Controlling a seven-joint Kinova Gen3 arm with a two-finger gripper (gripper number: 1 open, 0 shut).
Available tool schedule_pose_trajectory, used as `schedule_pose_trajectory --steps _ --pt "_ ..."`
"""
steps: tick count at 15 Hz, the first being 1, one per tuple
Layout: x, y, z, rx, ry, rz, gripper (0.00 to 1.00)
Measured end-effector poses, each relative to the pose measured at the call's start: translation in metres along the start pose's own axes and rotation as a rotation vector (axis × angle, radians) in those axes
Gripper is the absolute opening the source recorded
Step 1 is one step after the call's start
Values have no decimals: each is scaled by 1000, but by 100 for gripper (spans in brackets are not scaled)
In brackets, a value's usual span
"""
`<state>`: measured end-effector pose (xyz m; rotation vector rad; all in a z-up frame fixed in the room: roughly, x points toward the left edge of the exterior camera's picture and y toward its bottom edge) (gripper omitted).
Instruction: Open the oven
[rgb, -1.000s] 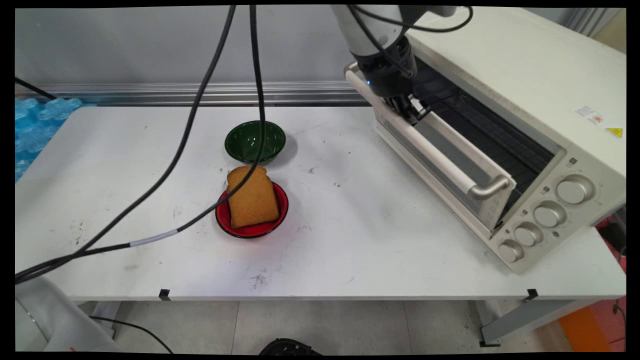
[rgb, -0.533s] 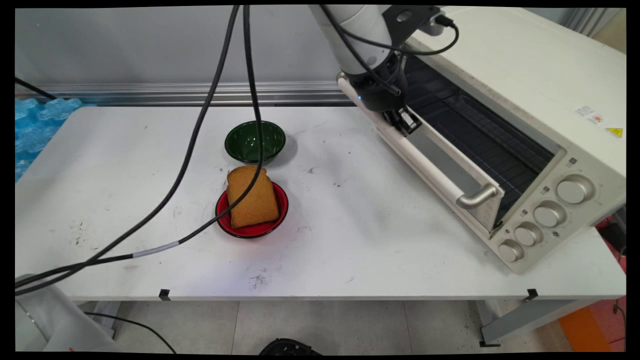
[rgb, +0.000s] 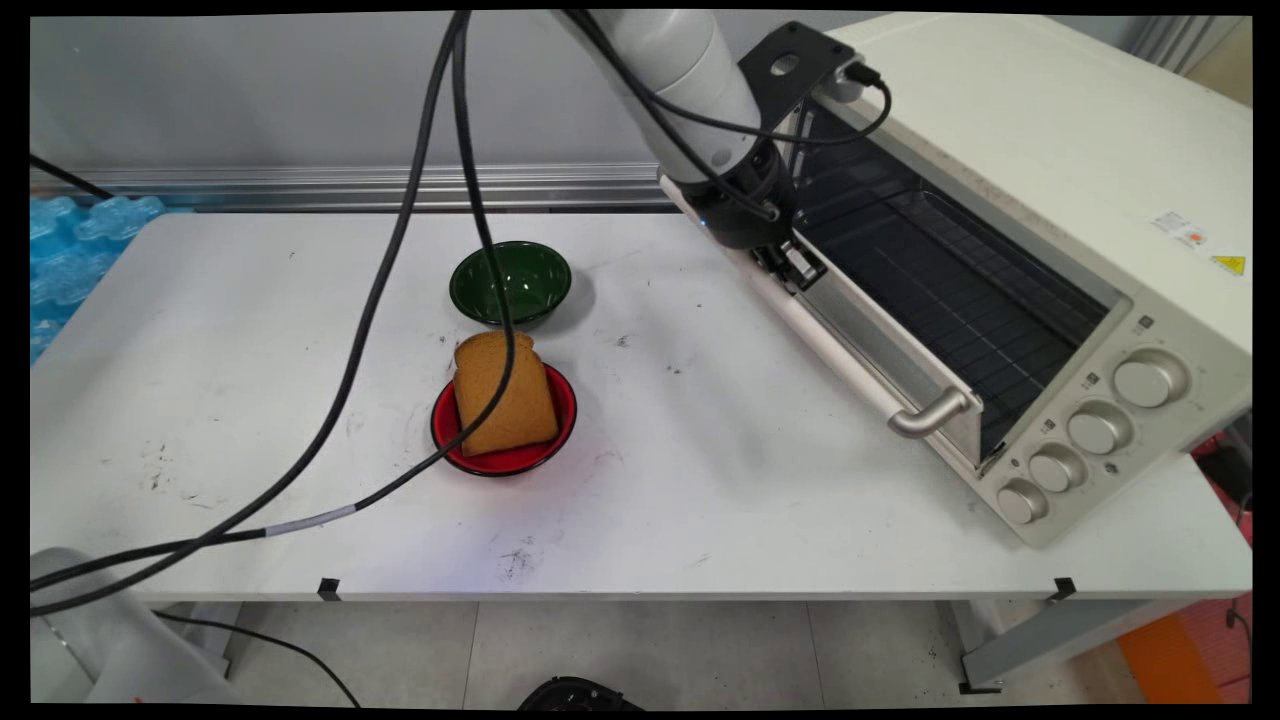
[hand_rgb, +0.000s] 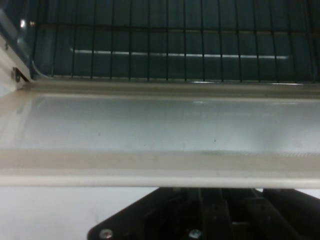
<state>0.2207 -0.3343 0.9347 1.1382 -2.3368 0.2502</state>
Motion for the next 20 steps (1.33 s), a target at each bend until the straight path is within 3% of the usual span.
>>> schedule_pose_trajectory --steps 20 --pt "-52 2 12 13 17 31 0"
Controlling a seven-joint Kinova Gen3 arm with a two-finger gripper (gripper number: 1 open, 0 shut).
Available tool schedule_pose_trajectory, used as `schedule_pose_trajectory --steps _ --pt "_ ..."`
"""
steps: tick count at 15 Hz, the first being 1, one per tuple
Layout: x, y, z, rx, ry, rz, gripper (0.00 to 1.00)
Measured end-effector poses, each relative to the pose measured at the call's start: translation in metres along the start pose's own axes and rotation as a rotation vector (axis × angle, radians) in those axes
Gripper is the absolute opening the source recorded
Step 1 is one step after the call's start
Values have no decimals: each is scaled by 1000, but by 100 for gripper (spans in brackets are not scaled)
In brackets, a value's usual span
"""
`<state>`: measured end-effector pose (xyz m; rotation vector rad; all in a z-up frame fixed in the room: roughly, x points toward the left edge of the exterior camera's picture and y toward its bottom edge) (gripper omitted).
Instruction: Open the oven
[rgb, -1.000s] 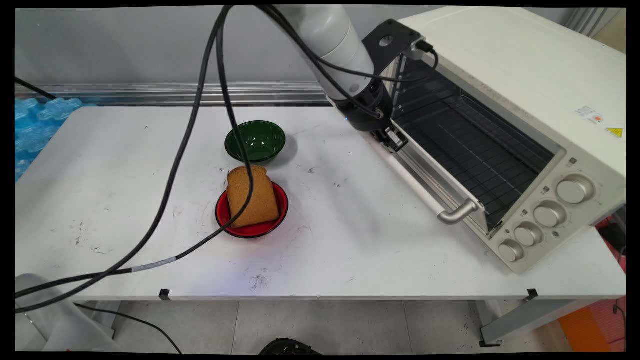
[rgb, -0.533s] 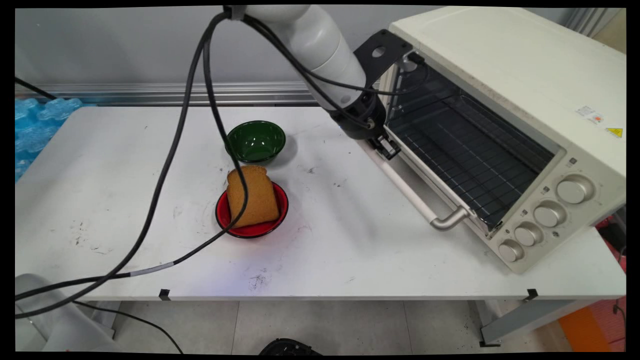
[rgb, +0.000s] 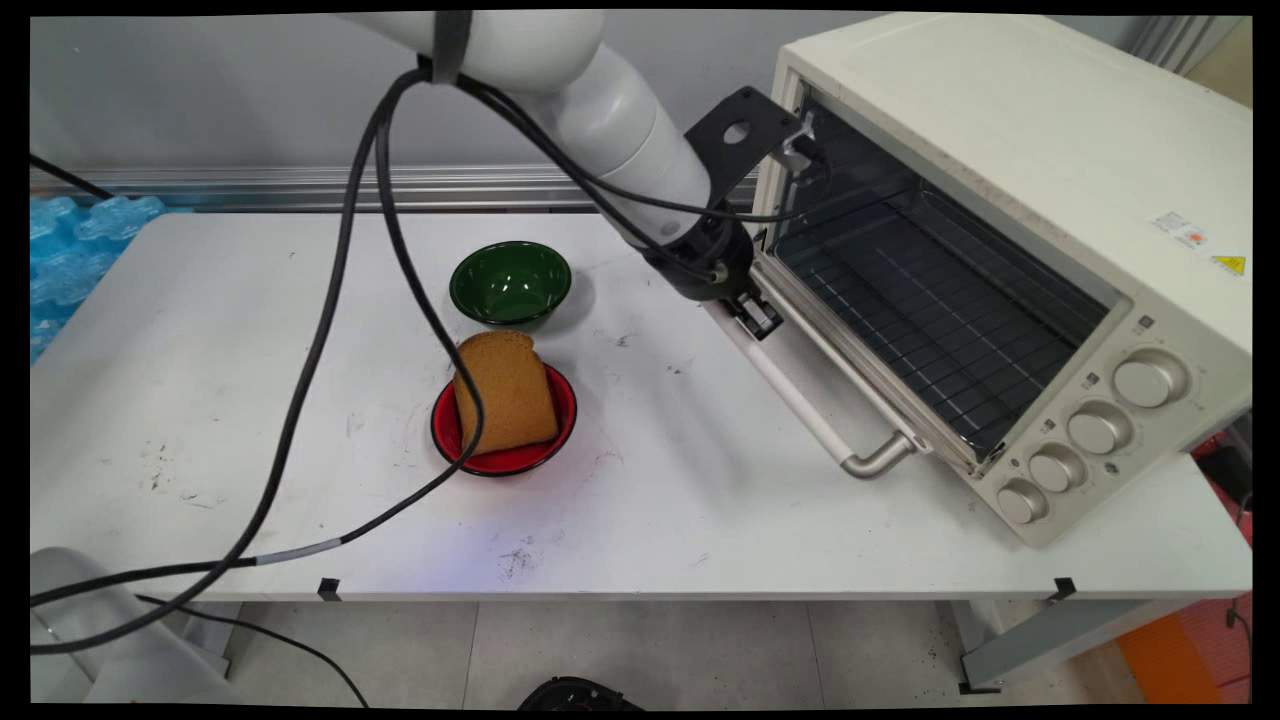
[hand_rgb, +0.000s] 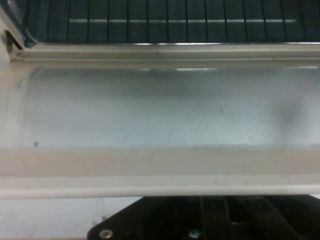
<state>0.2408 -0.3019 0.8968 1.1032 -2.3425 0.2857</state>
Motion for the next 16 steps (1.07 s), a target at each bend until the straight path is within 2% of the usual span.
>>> schedule_pose_trajectory --steps 16 --pt "-44 -1 6 8 22 -14 0"
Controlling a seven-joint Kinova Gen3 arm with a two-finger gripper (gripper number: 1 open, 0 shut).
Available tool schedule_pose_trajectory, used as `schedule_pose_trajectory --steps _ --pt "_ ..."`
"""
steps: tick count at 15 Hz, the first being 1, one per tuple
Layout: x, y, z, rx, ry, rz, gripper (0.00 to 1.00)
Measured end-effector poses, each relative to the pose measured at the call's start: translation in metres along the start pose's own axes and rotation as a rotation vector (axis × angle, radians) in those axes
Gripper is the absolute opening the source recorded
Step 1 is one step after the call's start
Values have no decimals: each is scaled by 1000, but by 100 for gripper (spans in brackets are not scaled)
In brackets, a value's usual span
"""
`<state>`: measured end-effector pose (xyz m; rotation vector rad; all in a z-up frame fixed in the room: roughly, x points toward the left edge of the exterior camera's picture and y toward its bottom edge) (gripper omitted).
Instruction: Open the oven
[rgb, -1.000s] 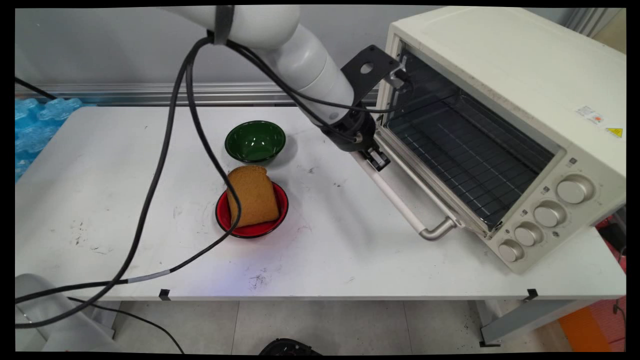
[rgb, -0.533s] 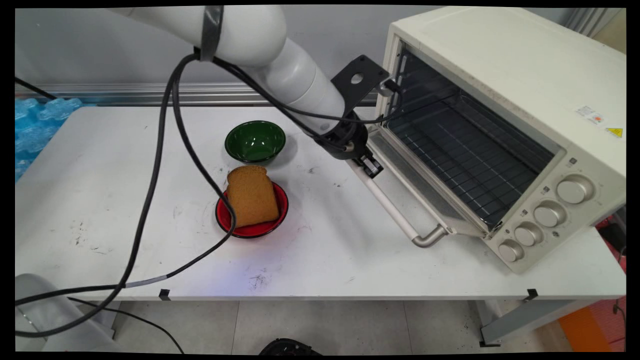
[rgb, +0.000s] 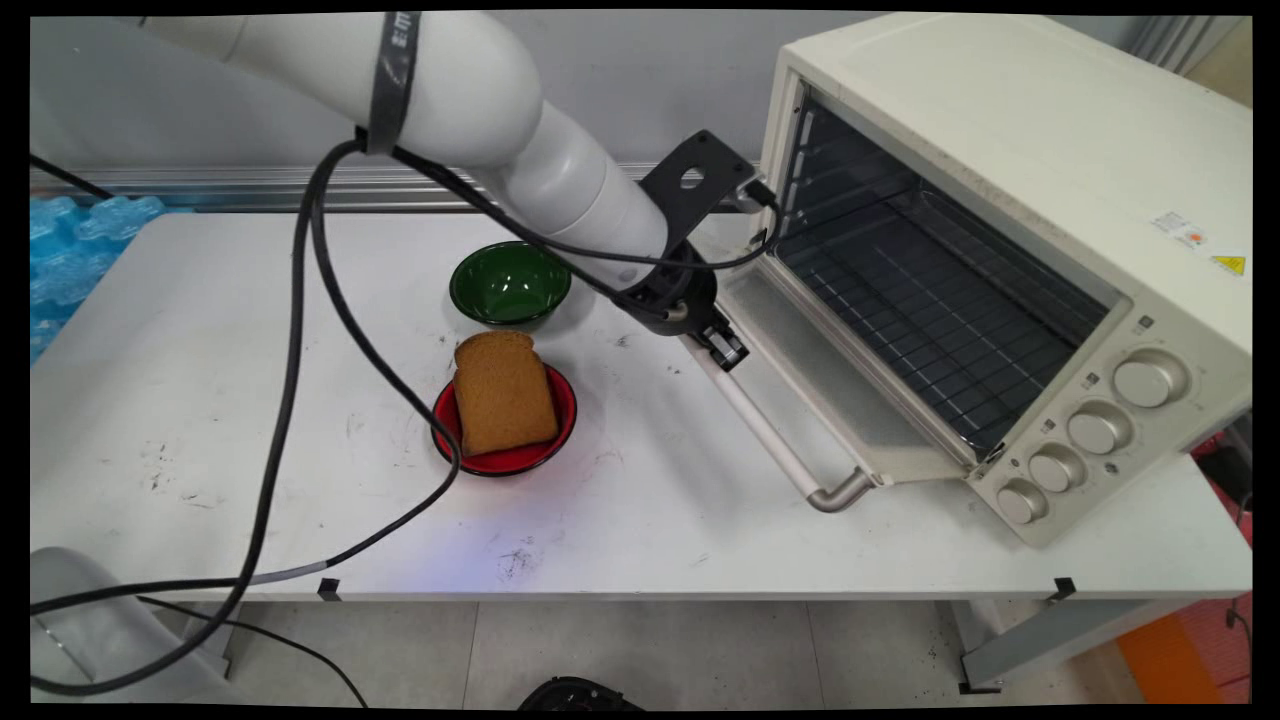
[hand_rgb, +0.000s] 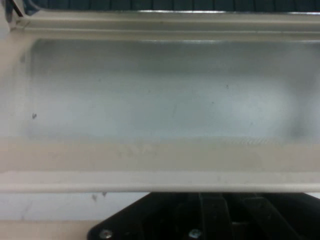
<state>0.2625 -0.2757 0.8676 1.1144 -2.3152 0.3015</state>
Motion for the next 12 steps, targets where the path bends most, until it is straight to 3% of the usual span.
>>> schedule_pose_trajectory --steps 12 --pt "-31 -1 -8 1 -17 4 0"
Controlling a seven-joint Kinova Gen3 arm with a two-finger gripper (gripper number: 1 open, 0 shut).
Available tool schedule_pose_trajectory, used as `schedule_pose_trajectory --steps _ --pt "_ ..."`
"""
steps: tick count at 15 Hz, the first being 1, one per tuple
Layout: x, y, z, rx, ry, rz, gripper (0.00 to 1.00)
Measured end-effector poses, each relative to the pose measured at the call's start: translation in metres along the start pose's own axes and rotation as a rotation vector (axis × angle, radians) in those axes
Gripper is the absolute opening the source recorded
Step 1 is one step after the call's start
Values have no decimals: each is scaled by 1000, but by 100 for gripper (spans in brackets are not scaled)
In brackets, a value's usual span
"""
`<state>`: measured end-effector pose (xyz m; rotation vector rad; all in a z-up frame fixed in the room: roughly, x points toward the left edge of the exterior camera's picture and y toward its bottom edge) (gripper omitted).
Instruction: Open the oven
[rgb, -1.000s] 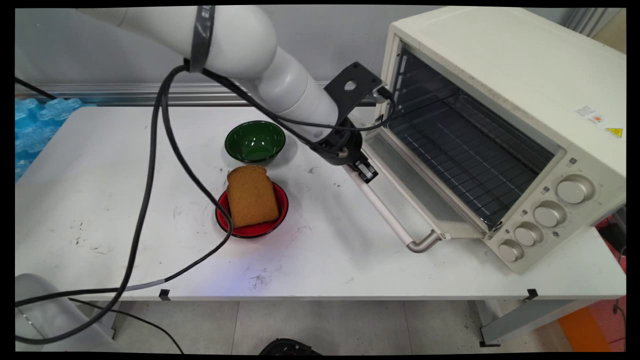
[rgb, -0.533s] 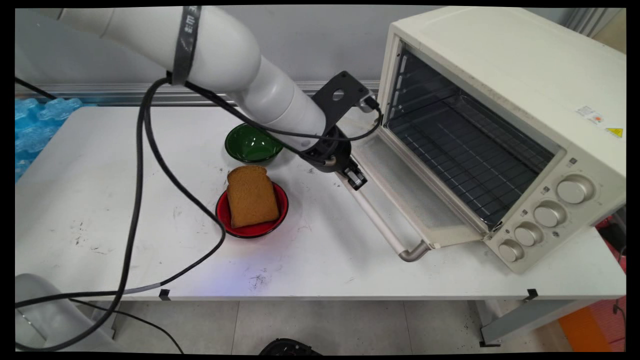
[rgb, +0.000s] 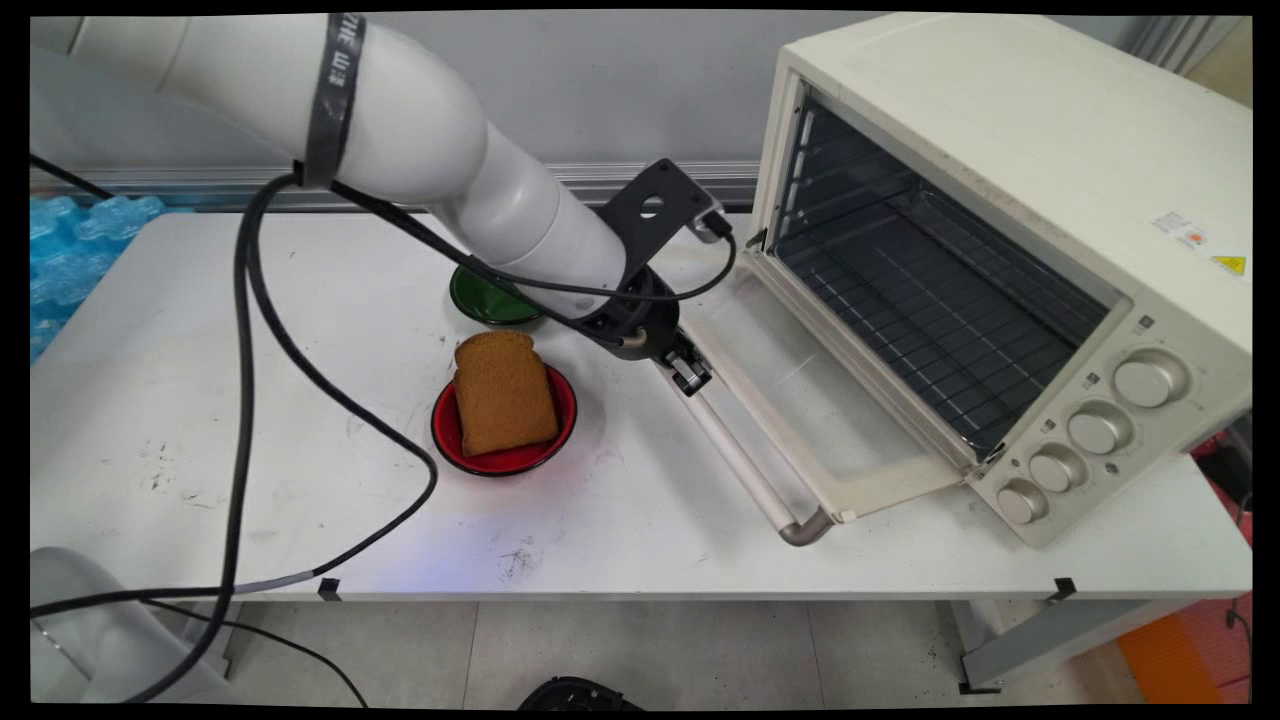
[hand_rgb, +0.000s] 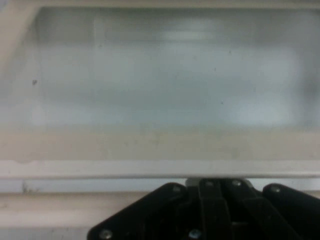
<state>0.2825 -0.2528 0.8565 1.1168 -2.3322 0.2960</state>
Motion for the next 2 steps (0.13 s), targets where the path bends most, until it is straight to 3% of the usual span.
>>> schedule_pose_trajectory --steps 2 --pt "-3 -1 -3 -1 -1 3 0"
